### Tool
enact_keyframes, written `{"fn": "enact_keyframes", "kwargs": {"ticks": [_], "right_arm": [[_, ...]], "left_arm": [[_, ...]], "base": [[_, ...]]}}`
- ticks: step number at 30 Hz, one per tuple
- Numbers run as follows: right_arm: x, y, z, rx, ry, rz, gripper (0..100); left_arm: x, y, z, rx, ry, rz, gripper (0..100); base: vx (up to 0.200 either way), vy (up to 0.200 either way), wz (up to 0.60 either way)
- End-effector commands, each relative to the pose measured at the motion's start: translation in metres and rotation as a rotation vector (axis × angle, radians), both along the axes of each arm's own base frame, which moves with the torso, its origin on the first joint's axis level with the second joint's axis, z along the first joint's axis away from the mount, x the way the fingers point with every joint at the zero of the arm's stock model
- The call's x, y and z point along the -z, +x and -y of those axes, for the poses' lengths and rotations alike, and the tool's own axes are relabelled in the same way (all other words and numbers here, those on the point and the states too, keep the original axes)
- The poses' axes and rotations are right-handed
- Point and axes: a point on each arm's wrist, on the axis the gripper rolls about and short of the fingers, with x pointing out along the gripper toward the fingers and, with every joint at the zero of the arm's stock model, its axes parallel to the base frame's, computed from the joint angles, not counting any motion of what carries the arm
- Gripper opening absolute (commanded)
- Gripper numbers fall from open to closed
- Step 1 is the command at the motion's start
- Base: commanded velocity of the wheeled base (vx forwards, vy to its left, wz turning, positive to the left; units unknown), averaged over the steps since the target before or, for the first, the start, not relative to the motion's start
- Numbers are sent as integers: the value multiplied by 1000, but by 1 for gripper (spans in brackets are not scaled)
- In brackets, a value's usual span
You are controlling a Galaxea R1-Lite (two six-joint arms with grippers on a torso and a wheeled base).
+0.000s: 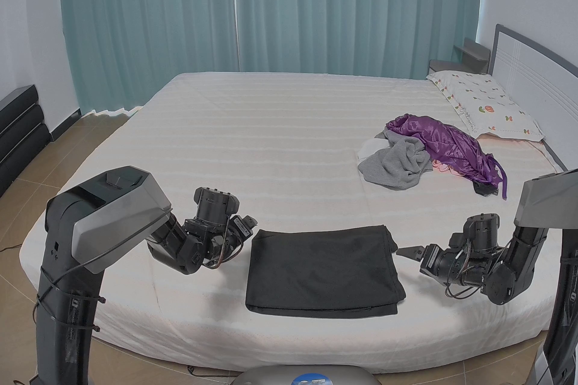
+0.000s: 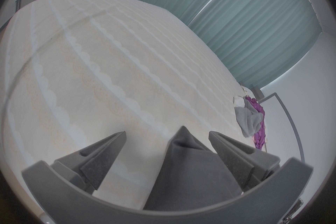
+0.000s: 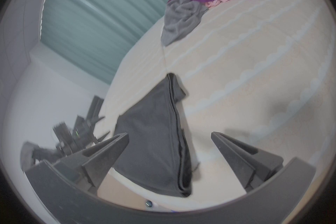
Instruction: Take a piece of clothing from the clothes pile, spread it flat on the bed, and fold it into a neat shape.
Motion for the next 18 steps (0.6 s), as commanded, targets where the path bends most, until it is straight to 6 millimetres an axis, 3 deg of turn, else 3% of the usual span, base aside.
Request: {"fn": "enact_keyframes", "kwargs": {"ticks": [1, 7, 18], "right_arm": [[4, 4, 10, 122, 81, 12, 100], [16, 6, 14, 150, 106, 5, 100], [19, 7, 13, 149, 111, -3, 100]], "left_arm": [[-10, -19, 3, 83, -18, -33, 100], [-1, -40, 5, 259, 50, -81, 100], [16, -48, 27, 367, 128, -87, 100]], "base": [[0, 0, 0], [0, 0, 0], [0, 0, 0]]}}
